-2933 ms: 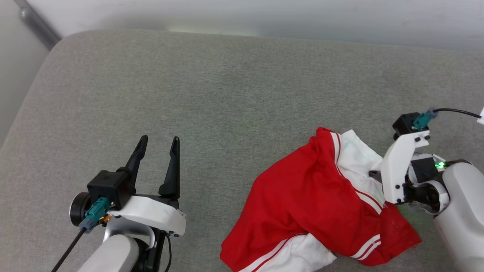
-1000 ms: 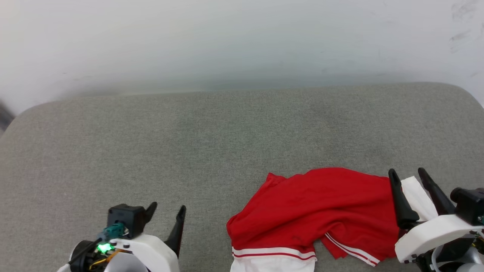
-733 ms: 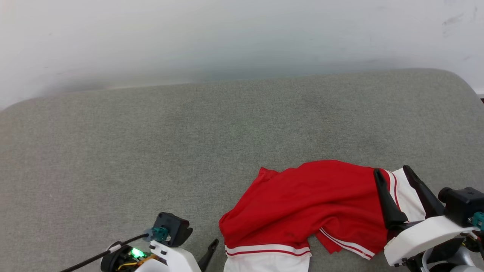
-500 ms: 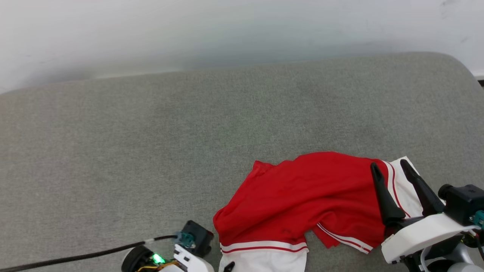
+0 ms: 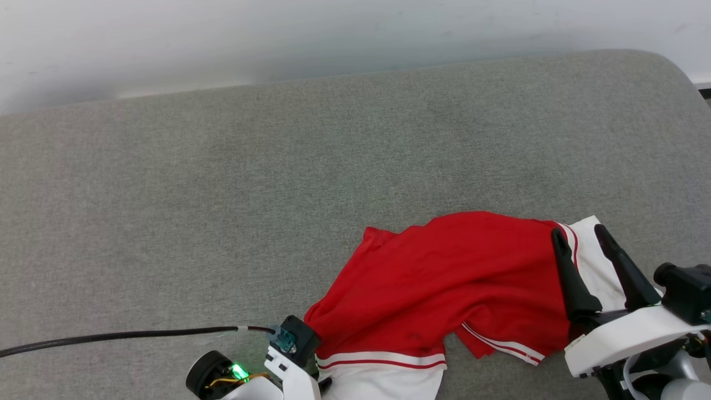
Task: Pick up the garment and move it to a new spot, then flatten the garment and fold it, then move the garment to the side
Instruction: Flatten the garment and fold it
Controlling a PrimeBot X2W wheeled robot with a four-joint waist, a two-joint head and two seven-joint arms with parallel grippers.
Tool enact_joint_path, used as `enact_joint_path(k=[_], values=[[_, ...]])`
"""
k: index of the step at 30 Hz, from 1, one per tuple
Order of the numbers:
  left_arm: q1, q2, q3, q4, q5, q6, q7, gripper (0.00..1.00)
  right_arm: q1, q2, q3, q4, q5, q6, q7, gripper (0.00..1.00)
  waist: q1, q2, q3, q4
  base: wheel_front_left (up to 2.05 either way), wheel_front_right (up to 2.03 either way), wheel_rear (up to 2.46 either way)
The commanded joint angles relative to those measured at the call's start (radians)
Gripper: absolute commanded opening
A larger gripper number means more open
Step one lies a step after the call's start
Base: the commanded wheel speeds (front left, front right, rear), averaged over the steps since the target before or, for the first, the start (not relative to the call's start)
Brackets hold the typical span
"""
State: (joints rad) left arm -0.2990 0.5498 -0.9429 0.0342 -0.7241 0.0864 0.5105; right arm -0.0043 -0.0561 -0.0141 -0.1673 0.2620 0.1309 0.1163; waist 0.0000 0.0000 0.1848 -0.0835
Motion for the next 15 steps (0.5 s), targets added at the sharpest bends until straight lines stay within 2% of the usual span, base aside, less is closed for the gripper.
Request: enact_joint_path(k=[1, 7, 15], values=[[0.006, 0.001, -0.01, 0.019, 0.002, 0.0, 0.002, 0.0, -0.006, 0.005, -0.006, -0.005, 0.004, 0.0, 0.001, 1.0, 0.0, 0.0, -0.002, 0.005, 0.0, 0.0, 0.0], [-0.017, 0.068, 0.076, -0.011, -0.013, 0.05, -0.033, 0.0, 0.004, 0.007, -0.023, -0.004, 0.021, 0.0, 0.009, 1.0, 0.0, 0.0, -0.009, 0.025, 0.0, 0.0, 0.0], [0.003, 0.173, 0.222, -0.061, -0.055, 0.141, -0.093, 0.0, 0.004, 0.007, -0.029, 0.009, 0.045, 0.0, 0.014, 1.0, 0.0, 0.0, -0.002, 0.035, 0.0, 0.0, 0.0]])
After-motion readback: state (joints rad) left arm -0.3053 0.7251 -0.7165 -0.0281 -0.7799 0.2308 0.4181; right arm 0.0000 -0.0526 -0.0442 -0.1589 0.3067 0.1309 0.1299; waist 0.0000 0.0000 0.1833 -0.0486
